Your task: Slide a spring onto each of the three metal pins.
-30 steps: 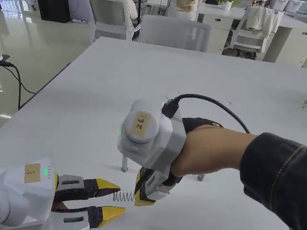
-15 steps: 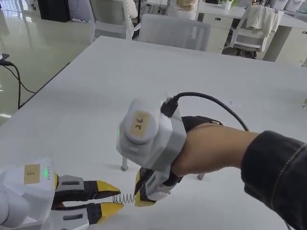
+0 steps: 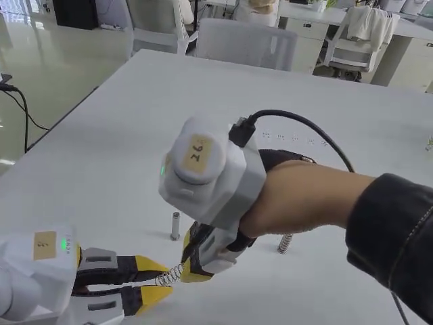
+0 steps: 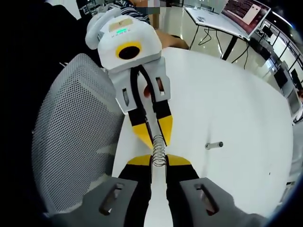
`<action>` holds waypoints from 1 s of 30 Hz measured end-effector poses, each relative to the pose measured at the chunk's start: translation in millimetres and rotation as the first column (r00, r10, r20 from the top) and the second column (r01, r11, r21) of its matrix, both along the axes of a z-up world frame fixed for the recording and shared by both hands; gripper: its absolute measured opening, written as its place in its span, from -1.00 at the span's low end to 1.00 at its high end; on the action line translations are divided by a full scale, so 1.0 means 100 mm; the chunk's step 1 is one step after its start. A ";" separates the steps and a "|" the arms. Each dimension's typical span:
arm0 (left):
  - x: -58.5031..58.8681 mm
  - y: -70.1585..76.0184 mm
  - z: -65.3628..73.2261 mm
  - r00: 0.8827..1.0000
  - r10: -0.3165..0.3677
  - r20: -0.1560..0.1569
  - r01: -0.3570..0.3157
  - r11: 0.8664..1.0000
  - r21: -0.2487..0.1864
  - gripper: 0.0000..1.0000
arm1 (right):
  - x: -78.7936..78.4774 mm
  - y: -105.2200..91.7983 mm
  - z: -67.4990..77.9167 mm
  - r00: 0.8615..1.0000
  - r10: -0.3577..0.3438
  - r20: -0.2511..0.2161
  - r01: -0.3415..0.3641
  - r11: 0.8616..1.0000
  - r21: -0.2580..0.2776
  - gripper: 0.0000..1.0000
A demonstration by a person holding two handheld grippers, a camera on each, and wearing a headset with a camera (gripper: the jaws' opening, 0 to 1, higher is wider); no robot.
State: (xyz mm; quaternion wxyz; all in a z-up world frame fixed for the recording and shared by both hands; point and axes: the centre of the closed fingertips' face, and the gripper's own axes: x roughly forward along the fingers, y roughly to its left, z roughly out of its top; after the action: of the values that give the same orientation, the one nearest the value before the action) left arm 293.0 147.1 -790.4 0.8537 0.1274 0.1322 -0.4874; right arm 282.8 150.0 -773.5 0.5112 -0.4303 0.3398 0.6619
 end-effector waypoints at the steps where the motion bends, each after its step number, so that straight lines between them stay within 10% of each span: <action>1: 0.00 0.00 0.00 1.000 -0.001 0.000 0.001 1.000 0.001 -0.95 | -0.01 0.02 0.02 1.000 -0.001 -0.002 0.001 1.000 0.011 -0.85; 30: 0.02 -0.08 0.17 1.000 0.000 0.027 0.002 0.998 -0.056 -0.96 | -0.04 0.15 0.06 1.000 0.012 -0.009 -0.011 0.997 0.072 -0.83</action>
State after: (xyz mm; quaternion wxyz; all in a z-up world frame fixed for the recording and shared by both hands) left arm 295.4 139.0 -773.0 0.8583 0.1099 0.1069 -0.4897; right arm 278.5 164.9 -767.7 0.5210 -0.4106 0.3155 0.6786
